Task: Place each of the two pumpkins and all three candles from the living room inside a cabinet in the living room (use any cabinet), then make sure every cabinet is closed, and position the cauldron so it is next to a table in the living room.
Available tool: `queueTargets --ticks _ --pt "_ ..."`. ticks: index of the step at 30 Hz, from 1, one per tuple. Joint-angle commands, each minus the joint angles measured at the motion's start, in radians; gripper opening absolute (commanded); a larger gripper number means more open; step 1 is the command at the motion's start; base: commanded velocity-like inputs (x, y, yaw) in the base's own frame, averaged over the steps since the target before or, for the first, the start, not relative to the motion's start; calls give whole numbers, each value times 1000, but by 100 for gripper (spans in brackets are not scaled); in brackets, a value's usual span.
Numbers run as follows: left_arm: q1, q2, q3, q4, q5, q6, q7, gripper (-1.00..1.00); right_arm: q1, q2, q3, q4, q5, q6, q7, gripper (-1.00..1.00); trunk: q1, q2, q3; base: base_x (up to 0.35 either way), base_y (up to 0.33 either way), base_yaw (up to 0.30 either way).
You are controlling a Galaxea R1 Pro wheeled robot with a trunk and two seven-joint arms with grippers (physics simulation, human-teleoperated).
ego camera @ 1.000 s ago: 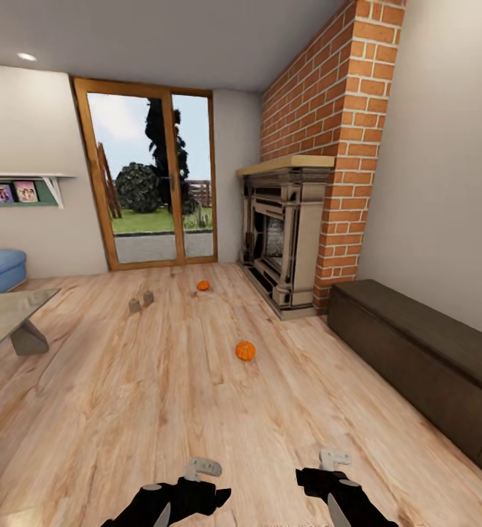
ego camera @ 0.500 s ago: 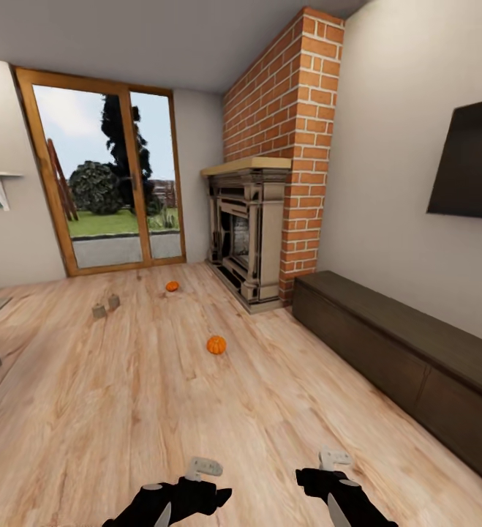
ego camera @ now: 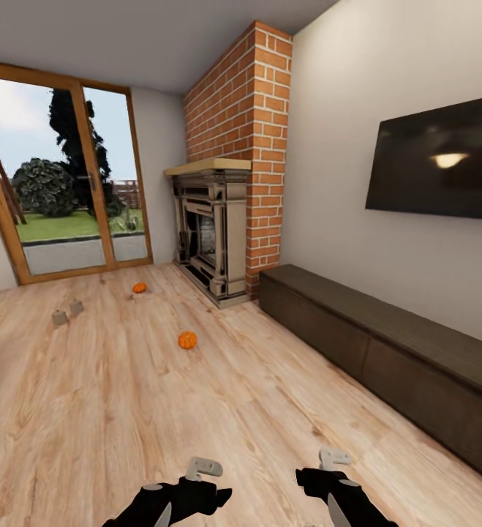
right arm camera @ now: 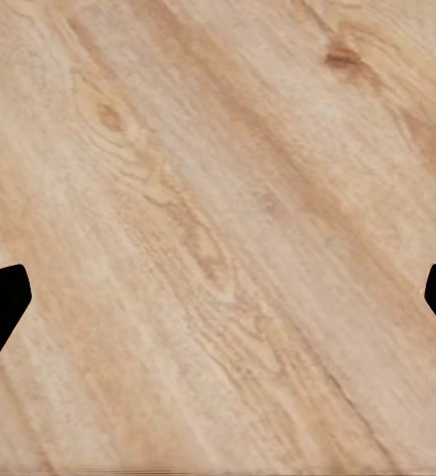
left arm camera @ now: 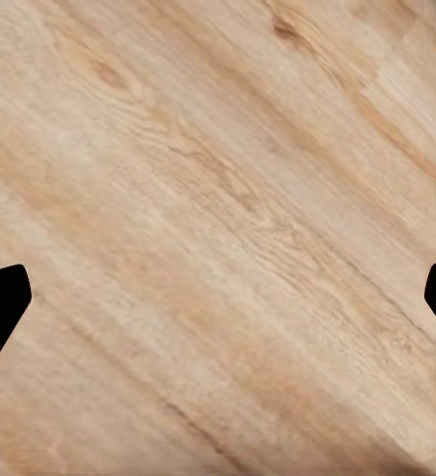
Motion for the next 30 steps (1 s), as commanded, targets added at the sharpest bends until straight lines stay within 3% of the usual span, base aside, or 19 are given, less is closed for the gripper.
queueTargets --ticks 1,30 --pt "0 0 0 -2 0 6 -2 100 0 0 1 -2 -9 5 -5 100 0 0 -1 -56 0 -296" --pt "0 0 0 -2 0 4 -2 100 0 0 1 -2 -9 5 -5 100 0 0 11 -4 0 -295"
